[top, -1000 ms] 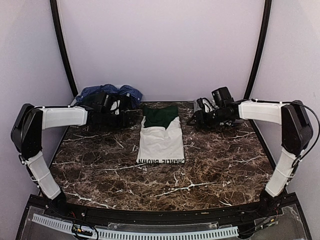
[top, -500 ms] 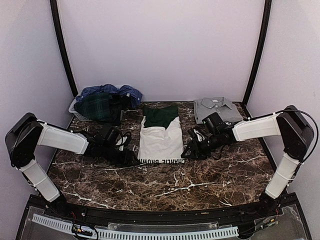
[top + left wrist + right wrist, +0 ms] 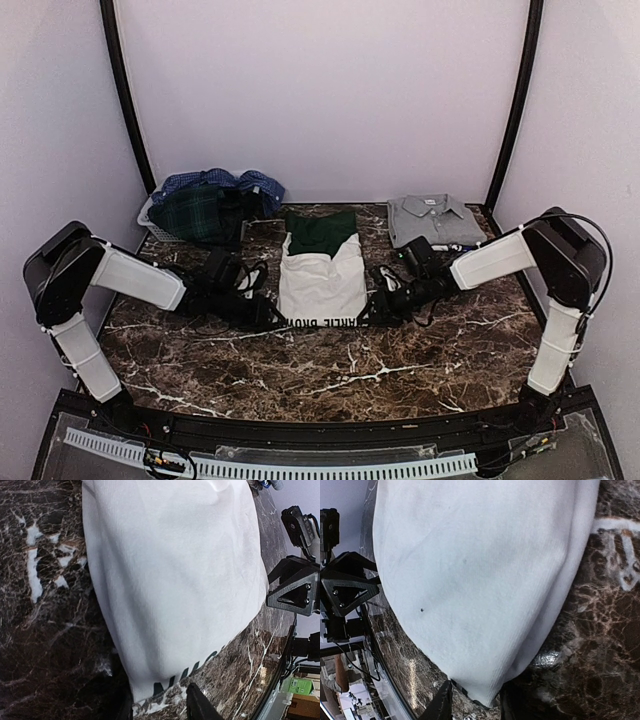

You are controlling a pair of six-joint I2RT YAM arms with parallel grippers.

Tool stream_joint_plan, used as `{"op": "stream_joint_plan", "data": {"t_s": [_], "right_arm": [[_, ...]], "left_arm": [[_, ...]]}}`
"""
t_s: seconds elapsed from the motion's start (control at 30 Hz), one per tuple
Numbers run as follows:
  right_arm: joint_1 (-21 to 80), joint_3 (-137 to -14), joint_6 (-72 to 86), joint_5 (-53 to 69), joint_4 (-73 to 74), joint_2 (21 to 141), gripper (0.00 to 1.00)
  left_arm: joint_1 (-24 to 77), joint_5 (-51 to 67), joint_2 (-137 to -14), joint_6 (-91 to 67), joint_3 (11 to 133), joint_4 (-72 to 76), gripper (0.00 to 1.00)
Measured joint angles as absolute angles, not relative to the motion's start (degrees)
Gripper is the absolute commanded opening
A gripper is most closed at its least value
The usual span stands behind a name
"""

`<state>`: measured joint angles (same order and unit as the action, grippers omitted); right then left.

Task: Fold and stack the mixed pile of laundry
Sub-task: Pick up the 2/3-rectangle-folded T-shirt from the center of the board.

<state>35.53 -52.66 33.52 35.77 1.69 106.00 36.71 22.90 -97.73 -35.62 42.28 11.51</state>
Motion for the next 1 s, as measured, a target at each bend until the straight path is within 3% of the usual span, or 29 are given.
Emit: {"op": "stream_joint_plan", "data": {"t_s": [0.13,0.23,0.47,0.63,0.83,1.0], "right_arm": [[35.6,-52.4,33.8,35.6,1.4,106.4,0.01],[35.6,-51.9,33.8,35.2,1.3,106.4,0.0],[36.2,-49.8,34.0,34.8,0.9,104.3,0.0],[39.5,-45.6,35.9,33.8,1.9,98.1,0.0],[47.1,-36.2,42.3,31.8,6.0,80.9,0.0],[48.9,-37.5,45.0,29.2,13.4,67.5,0.0]], "left_arm": [[36.7,23.1,-98.7,-35.8,42.3,12.2,0.12],[36.7,23.2,-99.0,-36.2,42.2,12.3,0.01],[37.9,23.1,-97.4,-36.6,40.8,12.3,0.0],[42.4,22.3,-89.6,-37.9,36.2,10.7,0.0],[50.4,21.5,-74.0,-42.4,28.6,5.3,0.0],[52.6,19.7,-58.2,-44.9,28.2,-2.5,0.0]]}}
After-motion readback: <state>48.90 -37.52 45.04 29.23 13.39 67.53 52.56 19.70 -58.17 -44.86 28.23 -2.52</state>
